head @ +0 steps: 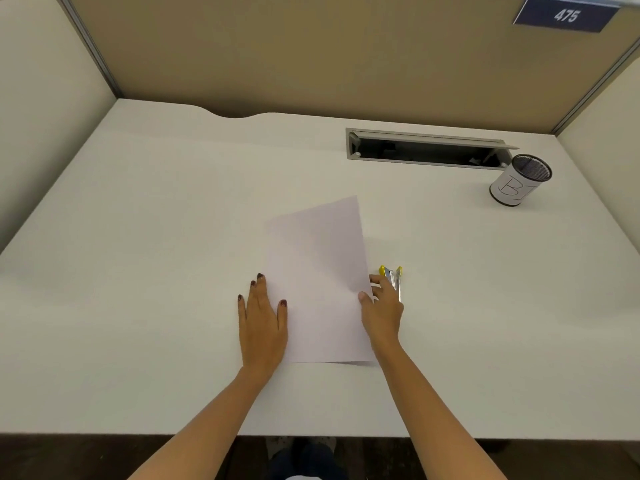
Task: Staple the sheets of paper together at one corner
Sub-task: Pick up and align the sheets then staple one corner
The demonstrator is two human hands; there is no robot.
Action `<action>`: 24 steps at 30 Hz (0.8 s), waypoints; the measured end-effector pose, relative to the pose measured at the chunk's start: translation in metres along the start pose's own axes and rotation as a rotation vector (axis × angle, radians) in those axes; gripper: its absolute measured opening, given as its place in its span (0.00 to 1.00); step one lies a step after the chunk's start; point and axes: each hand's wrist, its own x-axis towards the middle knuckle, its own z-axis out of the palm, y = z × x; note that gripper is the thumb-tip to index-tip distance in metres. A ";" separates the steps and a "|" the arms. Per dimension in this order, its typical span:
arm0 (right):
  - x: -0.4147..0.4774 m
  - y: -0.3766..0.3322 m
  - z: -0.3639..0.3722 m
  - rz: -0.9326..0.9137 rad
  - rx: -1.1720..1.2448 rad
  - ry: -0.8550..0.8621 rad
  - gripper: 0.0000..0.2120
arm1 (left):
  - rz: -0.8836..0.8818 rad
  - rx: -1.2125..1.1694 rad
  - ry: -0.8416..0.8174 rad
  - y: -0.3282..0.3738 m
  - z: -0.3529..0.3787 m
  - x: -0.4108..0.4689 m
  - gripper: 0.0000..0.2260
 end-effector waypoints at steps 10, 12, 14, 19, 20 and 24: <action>-0.002 -0.013 -0.005 -0.233 0.113 -0.010 0.11 | -0.456 -0.768 0.117 0.045 -0.053 0.048 0.12; -0.004 -0.022 -0.006 -0.334 0.120 -0.003 0.10 | -0.348 -0.759 0.168 0.056 -0.063 0.047 0.10; -0.006 -0.029 -0.006 -0.408 0.139 0.018 0.09 | -0.258 -0.767 0.222 0.067 -0.069 0.044 0.08; -0.010 -0.040 -0.002 -0.424 0.210 0.083 0.14 | -0.133 -0.775 0.328 0.081 -0.074 0.041 0.07; -0.010 -0.041 -0.001 -0.419 0.214 0.088 0.13 | -0.117 -0.777 0.328 0.082 -0.074 0.040 0.07; -0.012 -0.042 0.001 -0.423 0.223 0.085 0.13 | -0.075 -0.777 0.314 0.082 -0.075 0.038 0.08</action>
